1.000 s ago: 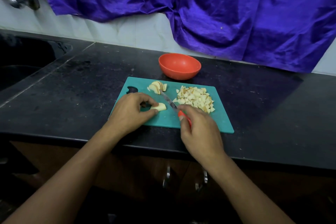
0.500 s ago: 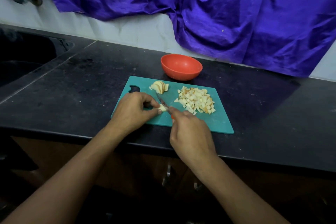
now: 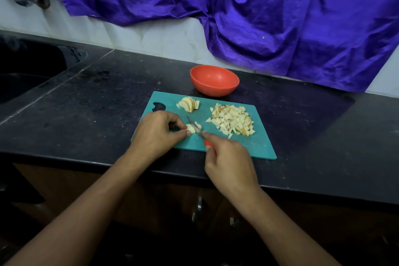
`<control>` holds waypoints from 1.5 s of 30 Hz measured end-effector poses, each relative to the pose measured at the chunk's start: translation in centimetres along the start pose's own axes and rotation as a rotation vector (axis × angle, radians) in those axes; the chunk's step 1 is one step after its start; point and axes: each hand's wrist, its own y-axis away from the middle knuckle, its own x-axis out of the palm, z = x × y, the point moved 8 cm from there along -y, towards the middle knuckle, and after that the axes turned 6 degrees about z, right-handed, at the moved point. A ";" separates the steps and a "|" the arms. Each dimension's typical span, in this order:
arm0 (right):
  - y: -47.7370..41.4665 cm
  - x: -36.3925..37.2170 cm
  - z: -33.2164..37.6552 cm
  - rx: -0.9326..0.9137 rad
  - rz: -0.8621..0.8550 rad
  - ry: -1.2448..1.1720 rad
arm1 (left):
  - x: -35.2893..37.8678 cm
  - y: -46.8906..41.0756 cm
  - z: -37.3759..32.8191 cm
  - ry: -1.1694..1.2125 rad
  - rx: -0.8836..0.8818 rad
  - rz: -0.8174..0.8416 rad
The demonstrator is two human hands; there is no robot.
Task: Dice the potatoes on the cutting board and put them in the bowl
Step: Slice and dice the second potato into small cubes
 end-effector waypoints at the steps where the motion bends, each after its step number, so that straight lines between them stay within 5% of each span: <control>1: 0.0 -0.1 -0.1 0.002 -0.012 -0.032 | 0.0 0.0 0.0 -0.001 0.001 -0.003; 34: -0.3 0.7 1.0 -0.035 0.041 0.143 | -0.4 0.4 -0.8 -0.044 0.013 -0.017; 45: 0.0 0.0 0.0 0.022 -0.050 -0.071 | -0.5 0.5 -1.1 -0.065 0.018 -0.032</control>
